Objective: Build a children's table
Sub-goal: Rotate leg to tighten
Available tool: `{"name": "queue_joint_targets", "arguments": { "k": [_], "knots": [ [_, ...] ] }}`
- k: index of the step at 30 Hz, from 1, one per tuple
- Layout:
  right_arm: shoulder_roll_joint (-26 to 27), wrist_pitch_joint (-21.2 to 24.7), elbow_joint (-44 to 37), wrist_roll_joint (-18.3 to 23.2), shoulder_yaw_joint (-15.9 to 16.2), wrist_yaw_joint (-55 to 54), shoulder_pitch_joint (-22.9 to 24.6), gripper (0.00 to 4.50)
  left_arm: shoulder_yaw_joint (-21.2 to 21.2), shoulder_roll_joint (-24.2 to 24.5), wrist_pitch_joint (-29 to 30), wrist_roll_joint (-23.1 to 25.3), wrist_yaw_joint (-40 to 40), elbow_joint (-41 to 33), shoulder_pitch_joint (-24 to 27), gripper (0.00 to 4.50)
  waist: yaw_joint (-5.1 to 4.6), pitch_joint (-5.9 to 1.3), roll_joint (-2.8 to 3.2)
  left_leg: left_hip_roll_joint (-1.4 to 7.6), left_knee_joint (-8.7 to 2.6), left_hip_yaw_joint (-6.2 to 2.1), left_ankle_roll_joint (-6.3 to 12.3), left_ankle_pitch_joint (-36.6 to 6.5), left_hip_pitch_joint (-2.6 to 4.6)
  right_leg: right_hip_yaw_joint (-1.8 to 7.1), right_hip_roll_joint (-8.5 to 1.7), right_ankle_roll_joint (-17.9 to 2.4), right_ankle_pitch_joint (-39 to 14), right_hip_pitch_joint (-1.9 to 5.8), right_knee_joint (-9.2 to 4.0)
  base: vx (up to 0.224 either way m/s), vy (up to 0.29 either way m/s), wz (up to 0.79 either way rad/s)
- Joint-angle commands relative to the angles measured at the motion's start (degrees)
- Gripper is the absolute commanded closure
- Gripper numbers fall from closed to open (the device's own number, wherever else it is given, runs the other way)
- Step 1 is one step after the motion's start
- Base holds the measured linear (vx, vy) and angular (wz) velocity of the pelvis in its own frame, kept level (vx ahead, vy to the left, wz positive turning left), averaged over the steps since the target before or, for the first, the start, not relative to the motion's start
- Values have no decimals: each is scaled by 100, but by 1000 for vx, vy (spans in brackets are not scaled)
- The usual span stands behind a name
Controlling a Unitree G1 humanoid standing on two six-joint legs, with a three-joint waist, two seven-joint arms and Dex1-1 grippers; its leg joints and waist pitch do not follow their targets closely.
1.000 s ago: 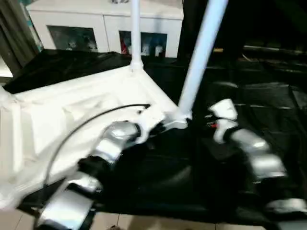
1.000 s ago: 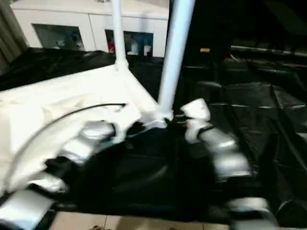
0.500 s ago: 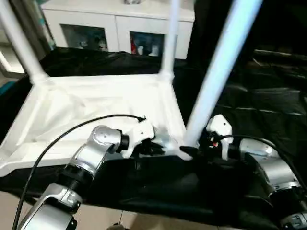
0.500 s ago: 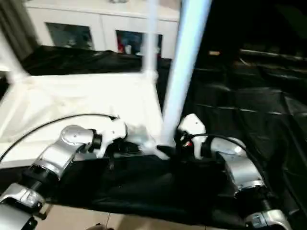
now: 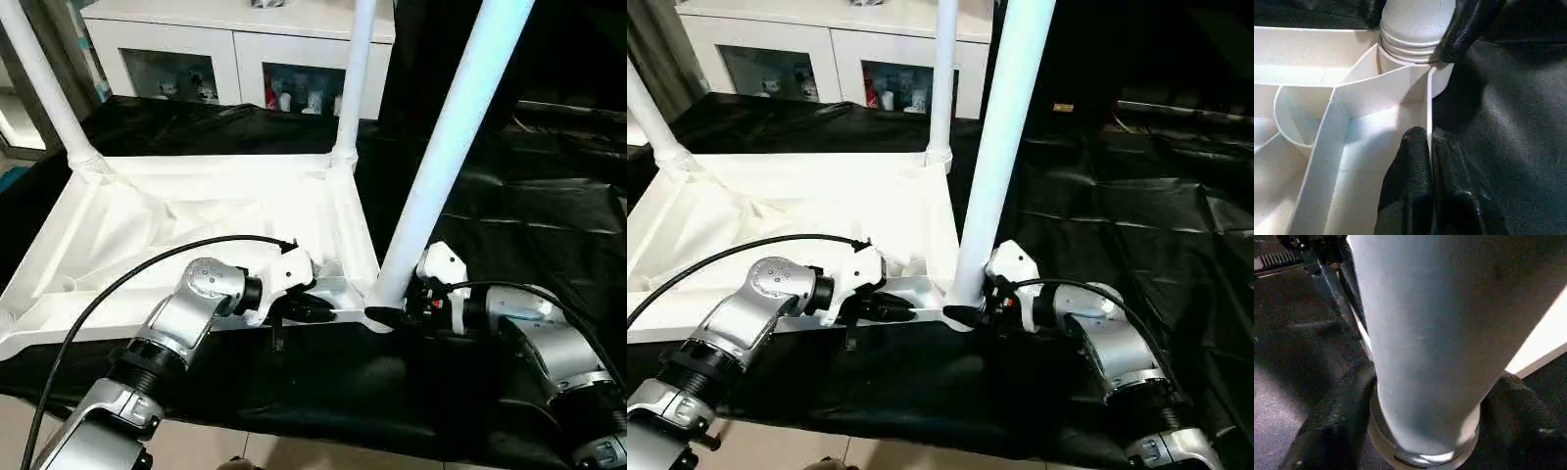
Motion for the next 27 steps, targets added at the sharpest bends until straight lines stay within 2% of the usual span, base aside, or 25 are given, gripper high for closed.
{"name": "queue_joint_targets", "arguments": {
  "k": [1, 5, 7, 9, 11, 12, 13, 14, 15, 16, 18, 22, 24, 25, 27],
  "knots": [
    [-25, 57, -53, -32, 16, 22, 0, 161, -87, -44, 35, -139, -190, -99, 114, 450, -4, -308, -108, 305, -399, -124, 354, -1258, 71, 164, -288, -1321, -1107, 221, -426, 0, 0, 0],
    [14, 70, -34, -45, 9, -38, 15, 176, -83, -41, 43, -128, -171, -102, 118, 450, -3, -312, -105, 300, -388, -119, 387, -1177, 68, 163, -286, -1353, -982, 225, -415, 0, 0, 0],
    [205, 79, 216, -153, -80, -498, -34, 178, -19, -109, 26, -50, 95, 43, 70, 450, -8, -305, -94, 300, -397, -123, 367, -1217, 70, 160, -284, -1352, -1049, 220, -421, 0, 0, 0],
    [597, -86, 748, -361, -290, -1497, -137, 179, 102, -293, -43, 194, 850, 447, -98, 450, -32, -299, -83, 296, -404, -122, 278, -1333, 72, 163, -283, -1331, -1220, 197, -440, 0, 0, 0],
    [930, -123, 1104, -471, -480, -2361, -226, 181, 257, -483, -51, 294, 1474, 794, -255, 450, -108, -272, -76, 266, -452, -154, -38, -1714, 92, 144, -286, -1149, -1949, 169, -501, 0, 0, 0],
    [1199, -104, 1284, -466, -665, -3014, -296, 181, 333, -604, -20, 330, 1813, 962, -348, 450, -124, -292, -92, 267, -455, -166, -95, -1773, 97, 140, -289, -1090, -2050, 186, -505, 0, 0, 0],
    [1374, -84, 1388, -450, -789, -3426, -341, 181, 375, -677, 0, 349, 2012, 1058, -404, 450, -163, -293, -85, 270, -466, -175, -171, -1808, 100, 155, -288, -1045, -2029, 160, -507, 0, 0, 0],
    [1438, -75, 1423, -440, -837, -3580, -357, 181, 389, -707, 18, 357, 2089, 1091, -424, 450, -181, -299, -91, 268, -468, -184, -172, -1894, 106, 153, -280, -999, -2036, 166, -514, 0, 0, 0],
    [1714, -62, 1575, -445, -993, -4243, -425, 181, 477, -872, 94, 388, 2521, 1253, -526, 450, -179, -301, -98, 269, -464, -180, -147, -1881, 106, 158, -275, -992, -1961, 168, -513, 0, 0, 0],
    [1898, -70, 1679, -482, -1065, -4686, -470, 181, 553, -1008, 147, 407, 2877, 1377, -605, 450, -185, -304, -87, 257, -455, -160, -106, -1837, 107, 180, -276, -1026, -1807, 138, -516, 0, 0, 0],
    [2079, -121, 1819, -704, -946, -5131, -540, 181, 645, -1197, 182, 425, 3324, 1515, -702, 450, -176, -329, -88, 245, -444, -152, -78, -1587, 85, 169, -261, -1067, -1429, 175, -480, 0, 0, 0],
    [2354, -321, 2022, -775, -851, -5128, -652, 181, 638, -1378, 62, 538, 3608, 1674, -781, 450, -145, -345, -86, 236, -407, -128, 135, -1315, 69, 172, -259, -1147, -905, 201, -452, 0, 0, 0],
    [2417, -486, 2096, -700, -910, -5083, -703, 181, 584, -1406, -57, 567, 3519, 1709, -769, 450, -136, -331, -104, 233, -411, -125, 212, -1291, 55, 166, -258, -1166, -871, 219, -456, 0, 0, 0],
    [2447, -617, 2121, -606, -995, -5078, -727, 111, 544, -1404, -129, 571, 3449, 1708, -744, 450, -134, -327, -94, 243, -418, -130, 226, -1366, 63, 167, -271, -1150, -1003, 213, -471, 0, 0, 0],
    [2472, -753, 2148, -514, -1097, -5100, -766, 109, 529, -1392, -173, 556, 3432, 1744, -734, 450, -136, -317, -81, 252, -433, -139, 183, -1507, 71, 166, -279, -1115, -1254, 205, -488, 0, 0, 0]
  ]
}}
